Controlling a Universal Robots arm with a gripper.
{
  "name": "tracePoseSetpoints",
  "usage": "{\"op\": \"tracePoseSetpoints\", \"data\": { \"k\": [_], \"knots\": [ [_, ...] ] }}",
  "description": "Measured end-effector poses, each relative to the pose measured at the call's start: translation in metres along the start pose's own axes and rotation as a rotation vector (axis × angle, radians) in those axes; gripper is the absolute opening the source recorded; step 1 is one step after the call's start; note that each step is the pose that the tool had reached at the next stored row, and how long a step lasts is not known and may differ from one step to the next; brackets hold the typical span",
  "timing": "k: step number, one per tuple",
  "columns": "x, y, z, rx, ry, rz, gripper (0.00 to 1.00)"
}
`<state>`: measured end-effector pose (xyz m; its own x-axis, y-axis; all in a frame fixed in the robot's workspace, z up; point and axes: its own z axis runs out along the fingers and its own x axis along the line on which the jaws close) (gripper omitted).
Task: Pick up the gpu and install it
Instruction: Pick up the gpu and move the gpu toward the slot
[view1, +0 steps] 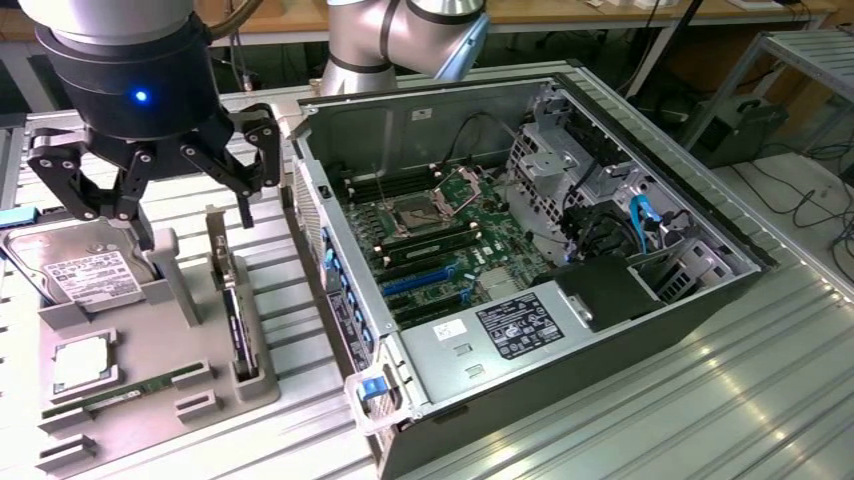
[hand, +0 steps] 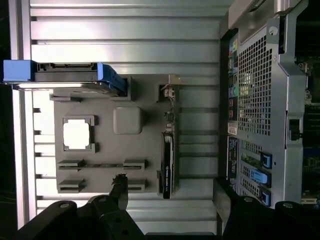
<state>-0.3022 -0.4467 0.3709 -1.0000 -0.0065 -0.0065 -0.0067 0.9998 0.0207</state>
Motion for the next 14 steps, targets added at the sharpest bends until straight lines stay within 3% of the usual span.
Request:
{"op": "tracePoseSetpoints", "data": {
  "k": [7,14],
  "knots": [
    [0.0,-0.0001,0.0064,0.0035,0.0002,-0.009,0.78],
    [0.0,-0.0005,0.0226,0.0036,0.0004,-0.016,0.78]
  ]
}}
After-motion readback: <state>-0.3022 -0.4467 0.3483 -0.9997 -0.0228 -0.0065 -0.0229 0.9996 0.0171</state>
